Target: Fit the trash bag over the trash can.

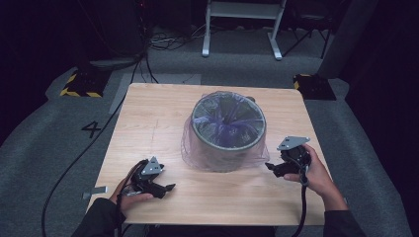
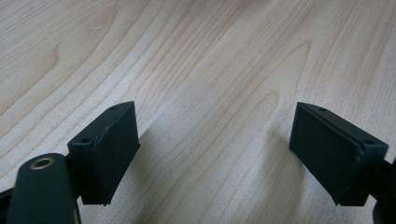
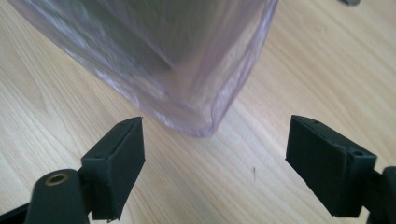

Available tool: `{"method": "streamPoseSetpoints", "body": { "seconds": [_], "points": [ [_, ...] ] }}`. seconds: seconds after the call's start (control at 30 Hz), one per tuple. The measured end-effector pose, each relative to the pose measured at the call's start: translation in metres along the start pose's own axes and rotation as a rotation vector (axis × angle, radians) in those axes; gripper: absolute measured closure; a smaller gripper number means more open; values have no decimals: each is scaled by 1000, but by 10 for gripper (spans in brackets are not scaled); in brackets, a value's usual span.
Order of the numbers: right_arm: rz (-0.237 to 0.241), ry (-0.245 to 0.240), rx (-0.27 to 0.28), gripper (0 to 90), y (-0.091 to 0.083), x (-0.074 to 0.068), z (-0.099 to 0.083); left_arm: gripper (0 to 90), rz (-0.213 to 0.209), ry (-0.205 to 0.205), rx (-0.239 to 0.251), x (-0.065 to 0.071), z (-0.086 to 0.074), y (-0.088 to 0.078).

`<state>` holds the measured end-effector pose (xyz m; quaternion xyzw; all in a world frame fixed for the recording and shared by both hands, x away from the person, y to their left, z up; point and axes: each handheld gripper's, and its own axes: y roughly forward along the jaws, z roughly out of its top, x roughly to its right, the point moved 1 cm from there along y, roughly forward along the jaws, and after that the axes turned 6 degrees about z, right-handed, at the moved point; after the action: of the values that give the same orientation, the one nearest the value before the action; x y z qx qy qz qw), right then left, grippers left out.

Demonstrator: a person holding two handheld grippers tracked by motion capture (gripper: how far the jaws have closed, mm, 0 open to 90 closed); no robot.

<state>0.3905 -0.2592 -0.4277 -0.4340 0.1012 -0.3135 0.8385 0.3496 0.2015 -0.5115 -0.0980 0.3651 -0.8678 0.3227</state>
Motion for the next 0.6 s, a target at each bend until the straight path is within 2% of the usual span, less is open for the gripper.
{"method": "streamPoseSetpoints", "body": {
  "seconds": [0.3, 0.6],
  "points": [
    [2, 50, -14, 197, 8, 6, -22, 153, 0, 0, 0, 0, 0, 0],
    [14, 101, 13, 198, 14, 9, -51, 154, 0, 0, 0, 0, 0, 0]
  ]
}}
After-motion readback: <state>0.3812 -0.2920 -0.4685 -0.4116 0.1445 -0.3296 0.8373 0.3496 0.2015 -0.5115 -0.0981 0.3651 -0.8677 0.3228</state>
